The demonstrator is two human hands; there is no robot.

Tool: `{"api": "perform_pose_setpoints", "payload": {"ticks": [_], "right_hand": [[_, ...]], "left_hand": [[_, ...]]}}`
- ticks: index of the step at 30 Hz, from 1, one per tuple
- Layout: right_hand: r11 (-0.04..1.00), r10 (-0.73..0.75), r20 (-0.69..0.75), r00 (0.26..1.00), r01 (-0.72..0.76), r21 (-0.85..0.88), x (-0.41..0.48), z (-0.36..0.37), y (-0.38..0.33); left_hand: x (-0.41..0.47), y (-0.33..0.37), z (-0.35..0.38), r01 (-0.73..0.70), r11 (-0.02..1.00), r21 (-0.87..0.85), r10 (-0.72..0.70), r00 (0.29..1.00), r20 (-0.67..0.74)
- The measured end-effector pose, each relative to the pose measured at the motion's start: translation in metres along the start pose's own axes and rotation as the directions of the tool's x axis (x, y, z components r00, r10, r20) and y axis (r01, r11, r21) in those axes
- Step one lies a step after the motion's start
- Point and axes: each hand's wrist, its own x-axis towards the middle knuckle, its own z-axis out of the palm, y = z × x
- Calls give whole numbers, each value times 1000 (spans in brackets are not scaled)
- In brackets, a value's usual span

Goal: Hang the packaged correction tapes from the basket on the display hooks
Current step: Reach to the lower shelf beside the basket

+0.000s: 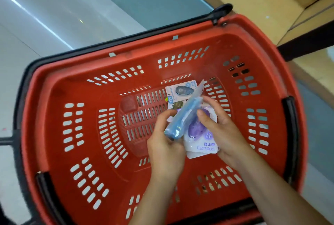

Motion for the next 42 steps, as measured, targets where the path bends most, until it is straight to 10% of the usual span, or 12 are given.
{"api": "perform_pose_setpoints", "payload": {"ticks": [5,9,17,25,35,42], "right_hand": [[995,-98,29,995,98,4,-62,15,-45],[917,-312,3,950,302,-261,-119,21,-95],[670,-571,109,814,538,-512,-252,50,-188],[700,-680,-18,733,643,-311,-370,56,-275],[495,-862,-129,490,757,-427,-520,61,-341],[486,-864,-104,492,763,-426,-581,51,-354]], "left_hand": [[-37,65,-33,-212,940,269,134,950,283],[-75,153,-70,-28,996,86,-25,832,554],[-122,297,-115,94,993,-75,-74,970,232],[-175,391,-169,60,964,-261,-30,992,119],[-260,506,-210,-204,877,-434,285,950,128],[-311,571,-192,-283,768,-574,483,845,229]]}}
